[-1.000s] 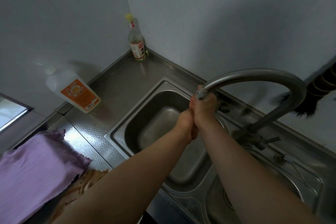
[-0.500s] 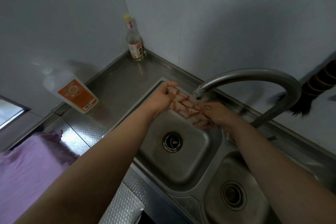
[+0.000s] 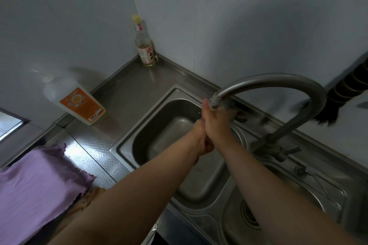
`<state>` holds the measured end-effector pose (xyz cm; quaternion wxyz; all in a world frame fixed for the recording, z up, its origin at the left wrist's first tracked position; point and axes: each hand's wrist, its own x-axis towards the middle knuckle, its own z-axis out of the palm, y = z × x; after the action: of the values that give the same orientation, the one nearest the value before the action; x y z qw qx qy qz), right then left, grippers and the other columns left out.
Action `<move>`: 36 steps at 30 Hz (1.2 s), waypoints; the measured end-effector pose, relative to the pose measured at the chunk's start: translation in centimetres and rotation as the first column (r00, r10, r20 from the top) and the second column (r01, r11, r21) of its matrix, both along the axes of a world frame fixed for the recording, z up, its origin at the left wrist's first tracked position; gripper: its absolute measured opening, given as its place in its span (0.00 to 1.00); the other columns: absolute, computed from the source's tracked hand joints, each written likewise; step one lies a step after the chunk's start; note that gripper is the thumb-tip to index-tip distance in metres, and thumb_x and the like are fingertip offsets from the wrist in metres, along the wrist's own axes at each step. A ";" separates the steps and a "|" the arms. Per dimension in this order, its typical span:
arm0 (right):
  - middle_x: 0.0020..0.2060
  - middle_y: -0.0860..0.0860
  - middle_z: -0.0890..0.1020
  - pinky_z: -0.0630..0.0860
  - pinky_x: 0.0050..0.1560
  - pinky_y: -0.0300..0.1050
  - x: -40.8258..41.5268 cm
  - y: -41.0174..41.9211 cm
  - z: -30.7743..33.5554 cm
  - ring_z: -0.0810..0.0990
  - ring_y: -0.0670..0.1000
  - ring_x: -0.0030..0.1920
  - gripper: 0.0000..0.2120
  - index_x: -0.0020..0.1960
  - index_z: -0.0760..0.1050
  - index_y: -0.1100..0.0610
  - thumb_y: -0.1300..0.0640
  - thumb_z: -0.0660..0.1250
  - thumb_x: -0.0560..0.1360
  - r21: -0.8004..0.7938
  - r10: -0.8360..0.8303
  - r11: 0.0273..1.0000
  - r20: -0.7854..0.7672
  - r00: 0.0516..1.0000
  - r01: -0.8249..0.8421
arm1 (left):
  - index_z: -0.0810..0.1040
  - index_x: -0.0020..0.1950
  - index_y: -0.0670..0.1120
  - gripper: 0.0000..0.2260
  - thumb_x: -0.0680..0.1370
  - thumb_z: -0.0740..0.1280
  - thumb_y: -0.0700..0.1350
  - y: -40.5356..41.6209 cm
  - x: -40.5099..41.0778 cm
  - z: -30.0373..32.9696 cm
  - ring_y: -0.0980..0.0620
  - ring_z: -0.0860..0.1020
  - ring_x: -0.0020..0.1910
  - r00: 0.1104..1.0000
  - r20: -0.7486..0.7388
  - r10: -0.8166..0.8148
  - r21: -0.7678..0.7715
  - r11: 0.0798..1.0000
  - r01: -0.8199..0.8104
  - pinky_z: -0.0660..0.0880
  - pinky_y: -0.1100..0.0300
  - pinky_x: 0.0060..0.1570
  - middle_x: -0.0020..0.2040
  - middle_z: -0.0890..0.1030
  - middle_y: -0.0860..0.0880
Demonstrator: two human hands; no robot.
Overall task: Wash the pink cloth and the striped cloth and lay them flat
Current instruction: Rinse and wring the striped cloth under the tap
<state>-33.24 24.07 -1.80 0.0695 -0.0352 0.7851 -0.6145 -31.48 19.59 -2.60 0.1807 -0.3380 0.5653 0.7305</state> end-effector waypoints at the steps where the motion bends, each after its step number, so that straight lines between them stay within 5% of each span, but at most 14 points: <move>1: 0.29 0.54 0.72 0.68 0.31 0.36 -0.5 -0.5 -0.3 0.72 0.47 0.30 0.18 0.39 0.74 0.65 0.54 0.58 0.81 -0.032 -0.097 0.994 0.081 0.992 0.100 | 0.64 0.29 0.49 0.22 0.82 0.52 0.54 -0.8 -0.4 -0.9 0.56 0.62 0.19 0.994 0.102 -0.036 0.056 0.998 0.030 0.56 0.66 0.21 0.18 0.64 0.52; 7: 0.29 0.53 0.74 0.73 0.35 0.44 -2.4 -1.1 -0.7 0.75 0.52 0.33 0.14 0.34 0.70 0.57 0.66 0.61 0.77 -0.116 -0.313 0.929 0.264 0.912 0.352 | 0.63 0.28 0.49 0.23 0.83 0.51 0.53 -0.2 -0.1 -1.9 0.55 0.58 0.19 0.995 0.080 0.057 0.110 0.992 -0.065 0.54 0.65 0.22 0.19 0.63 0.52; 15: 0.21 0.49 0.66 0.61 0.23 0.40 -2.0 -1.8 0.5 0.64 0.48 0.20 0.18 0.30 0.63 0.57 0.59 0.53 0.79 -0.238 -0.232 0.915 0.352 0.907 0.326 | 0.64 0.30 0.50 0.21 0.82 0.50 0.51 -1.8 0.2 -2.0 0.56 0.58 0.17 0.983 0.003 0.185 0.167 0.969 -0.183 0.53 0.67 0.21 0.20 0.63 0.52; 17: 0.27 0.51 0.71 0.69 0.24 0.38 -2.1 -0.7 1.1 0.72 0.45 0.21 0.16 0.37 0.68 0.60 0.57 0.54 0.82 -0.284 -0.174 0.912 0.387 0.906 0.297 | 0.69 0.34 0.49 0.21 0.83 0.51 0.55 -2.4 0.2 -1.8 0.57 0.61 0.17 0.976 -0.032 0.216 0.272 0.941 -0.200 0.54 0.69 0.19 0.23 0.66 0.51; 20: 0.38 0.54 0.84 0.79 0.41 0.42 -1.5 2.3 1.2 0.84 0.46 0.37 0.18 0.47 0.76 0.58 0.46 0.55 0.82 -0.429 -0.061 0.853 0.484 0.873 0.297 | 0.78 0.42 0.45 0.20 0.82 0.55 0.57 -4.1 0.1 -0.6 0.57 0.67 0.17 0.971 -0.105 0.214 0.404 0.901 -0.155 0.59 0.70 0.14 0.29 0.75 0.48; 24: 0.47 0.53 0.83 0.75 0.37 0.35 0.1 7.1 -0.1 0.82 0.46 0.44 0.12 0.52 0.78 0.55 0.48 0.62 0.79 -0.012 -0.069 0.997 0.297 0.952 0.076 | 0.77 0.48 0.42 0.08 0.80 0.64 0.47 -6.6 0.1 0.8 0.54 0.81 0.29 0.971 -0.200 0.134 0.373 0.927 -0.051 0.73 0.65 0.23 0.39 0.82 0.45; 27: 0.50 0.52 0.82 0.76 0.40 0.38 1.1 9.4 -1.1 0.81 0.48 0.48 0.09 0.55 0.77 0.53 0.51 0.66 0.77 0.025 -0.078 0.997 0.309 0.948 0.074 | 0.77 0.53 0.40 0.06 0.79 0.62 0.36 -6.4 0.8 2.0 0.55 0.81 0.31 0.961 -0.266 0.082 0.403 0.915 0.033 0.76 0.66 0.28 0.40 0.83 0.45; 32: 0.39 0.54 0.81 0.75 0.37 0.43 2.8 13.3 -3.2 0.80 0.51 0.38 0.09 0.53 0.77 0.58 0.55 0.68 0.76 -0.028 -0.296 0.930 0.534 0.792 0.367 | 0.79 0.48 0.43 0.08 0.77 0.64 0.32 -4.0 2.3 2.8 0.56 0.79 0.31 0.913 -0.357 -0.197 0.128 0.958 0.256 0.75 0.66 0.30 0.39 0.82 0.47; 36: 0.52 0.60 0.80 0.74 0.52 0.48 4.4 18.0 -4.1 0.79 0.58 0.50 0.17 0.62 0.72 0.66 0.60 0.66 0.76 0.135 -0.646 0.711 0.513 0.565 0.690 | 0.80 0.55 0.40 0.09 0.75 0.69 0.35 -3.4 3.2 3.5 0.50 0.81 0.39 0.872 -0.344 -0.348 -0.079 0.936 0.342 0.78 0.60 0.36 0.46 0.82 0.42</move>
<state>-28.81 42.03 -5.91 0.0424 0.4305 0.6634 -0.6105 -28.31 16.21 0.89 0.2011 -0.0965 0.6452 0.7308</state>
